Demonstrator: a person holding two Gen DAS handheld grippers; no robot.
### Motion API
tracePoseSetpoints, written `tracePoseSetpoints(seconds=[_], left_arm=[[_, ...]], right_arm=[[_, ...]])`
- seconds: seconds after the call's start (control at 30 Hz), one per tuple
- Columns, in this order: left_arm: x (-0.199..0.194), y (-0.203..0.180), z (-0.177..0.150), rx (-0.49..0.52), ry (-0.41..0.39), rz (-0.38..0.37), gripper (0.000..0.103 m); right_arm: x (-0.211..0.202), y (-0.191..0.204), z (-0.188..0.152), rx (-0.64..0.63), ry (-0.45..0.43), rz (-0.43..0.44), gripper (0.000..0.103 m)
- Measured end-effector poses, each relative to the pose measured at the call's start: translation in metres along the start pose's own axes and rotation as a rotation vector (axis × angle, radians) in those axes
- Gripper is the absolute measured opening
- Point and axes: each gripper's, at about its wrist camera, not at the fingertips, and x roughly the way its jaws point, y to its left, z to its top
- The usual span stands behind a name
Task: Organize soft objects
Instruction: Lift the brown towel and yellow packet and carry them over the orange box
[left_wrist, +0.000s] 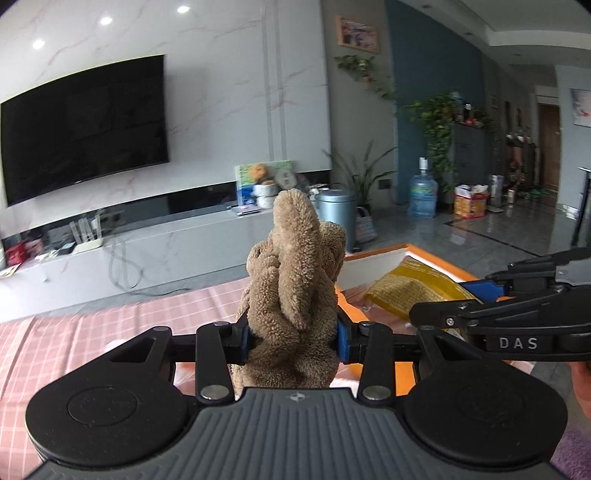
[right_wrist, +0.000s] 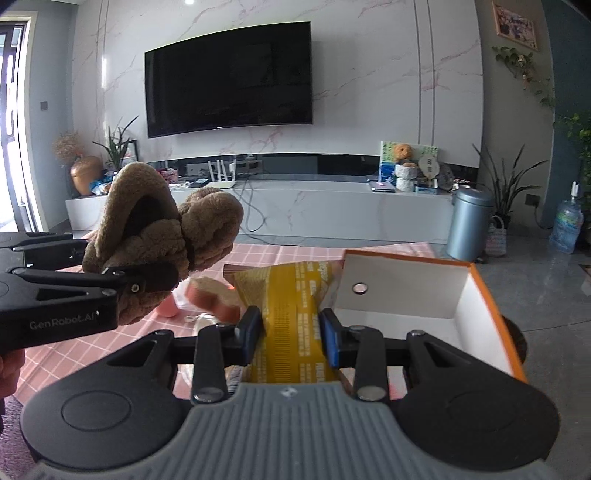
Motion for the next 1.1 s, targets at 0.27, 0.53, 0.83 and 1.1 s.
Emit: tracePoseSetpoints(seconds=[0.27, 0.53, 0.83, 1.1], left_arm=[[0.038, -0.032, 0.016, 0.072, 0.026, -0.109, 0.046], [0.077, -0.055, 0.021, 0.095, 0.086, -0.185, 0.046], [0.123, -0.072, 0.017, 0.134, 0.192, -0.223, 0.046], [0.149, -0.089, 0.011, 0.245, 0.251, -0.215, 0.046]], right_arm=[[0.0, -0.04, 0.009, 0.004, 0.012, -0.08, 0.035], [0.016, -0.081, 0.008, 0.03, 0.078, -0.135, 0.035], [0.048, -0.107, 0.004, -0.023, 0.177, -0.175, 0.035], [0.079, -0.119, 0.0, -0.112, 0.259, -0.184, 0.035]])
